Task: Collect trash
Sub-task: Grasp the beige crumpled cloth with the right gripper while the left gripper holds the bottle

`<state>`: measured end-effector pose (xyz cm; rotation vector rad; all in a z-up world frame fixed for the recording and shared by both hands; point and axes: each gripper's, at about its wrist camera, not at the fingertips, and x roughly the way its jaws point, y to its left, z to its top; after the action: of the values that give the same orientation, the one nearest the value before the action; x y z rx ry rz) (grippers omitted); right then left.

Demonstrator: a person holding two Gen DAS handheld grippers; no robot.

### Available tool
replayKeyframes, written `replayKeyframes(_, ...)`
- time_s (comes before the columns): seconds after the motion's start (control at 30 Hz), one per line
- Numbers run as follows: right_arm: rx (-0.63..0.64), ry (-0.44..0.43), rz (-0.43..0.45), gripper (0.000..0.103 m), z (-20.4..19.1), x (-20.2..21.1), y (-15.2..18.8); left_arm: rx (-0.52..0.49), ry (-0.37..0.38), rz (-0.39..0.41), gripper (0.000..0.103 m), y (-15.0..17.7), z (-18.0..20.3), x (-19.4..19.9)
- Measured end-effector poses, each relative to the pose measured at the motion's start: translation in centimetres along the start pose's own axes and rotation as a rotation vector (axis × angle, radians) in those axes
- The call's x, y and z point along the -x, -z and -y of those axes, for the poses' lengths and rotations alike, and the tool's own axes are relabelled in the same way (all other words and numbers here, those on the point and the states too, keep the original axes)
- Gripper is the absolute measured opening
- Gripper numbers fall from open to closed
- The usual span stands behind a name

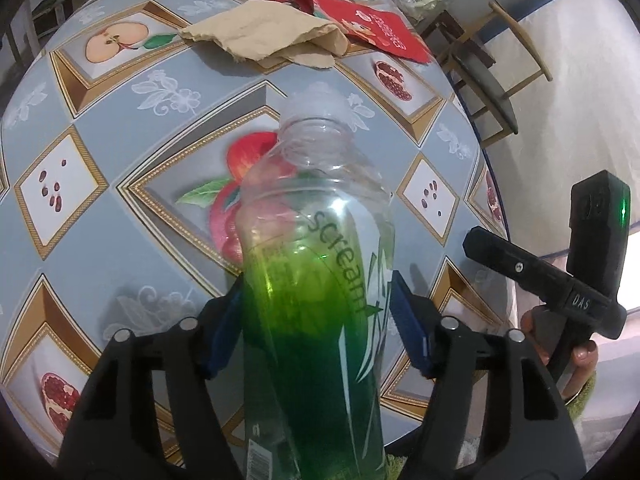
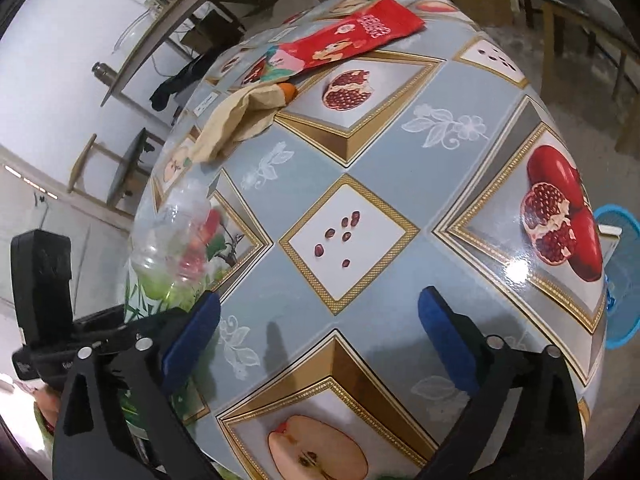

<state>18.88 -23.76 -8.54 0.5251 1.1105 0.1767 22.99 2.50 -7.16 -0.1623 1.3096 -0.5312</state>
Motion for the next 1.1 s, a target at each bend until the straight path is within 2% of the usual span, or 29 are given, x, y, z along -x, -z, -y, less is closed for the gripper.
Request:
replayKeyframes(0.3, 0.009, -0.046, 0.031, 0.097, 0.4, 0.4, 0.5, 0.037, 0.029, 0.026, 0.060, 0.3, -0.9, 0.5)
replayKeyframes(0.43, 0.052, -0.040, -0.014, 0.097, 0.0, 0.3, 0.4, 0.055, 0.023, 0.043, 0.060, 0.6, -1.4, 0.9)
replayKeyframes(0.53, 0.069, -0.003, -0.072, 0.097, -0.7, 0.0, -0.2, 0.071, 0.013, 0.056, 0.060, 0.9, -2.2, 1.4)
replayKeyframes(0.6, 0.092, 0.000, -0.065, 0.097, -1.4, -0.2, -0.9, 0.078, 0.000, 0.069, 0.060, 1.2, -2.7, 1.8)
replayKeyframes(0.77, 0.163, -0.047, 0.021, 0.097, -4.8, -0.2, -4.4, 0.100, -0.045, 0.118, 0.060, 1.5, -4.2, 3.2)
replayKeyframes(0.9, 0.231, -0.066, 0.079, 0.091, -8.0, -1.5, -8.2, 0.141, -0.052, 0.142, 0.060, 1.8, -5.8, 3.9)
replayKeyframes(1.0, 0.307, -0.054, 0.108, 0.087, -10.7, -3.4, -11.0, 0.173, -0.030, 0.142, 0.060, 1.9, -6.6, 4.1)
replayKeyframes(1.1, 0.381, -0.011, 0.101, 0.082, -13.1, -6.1, -13.5, 0.176, -0.024, 0.146, 0.060, 2.0, -6.7, 4.2)
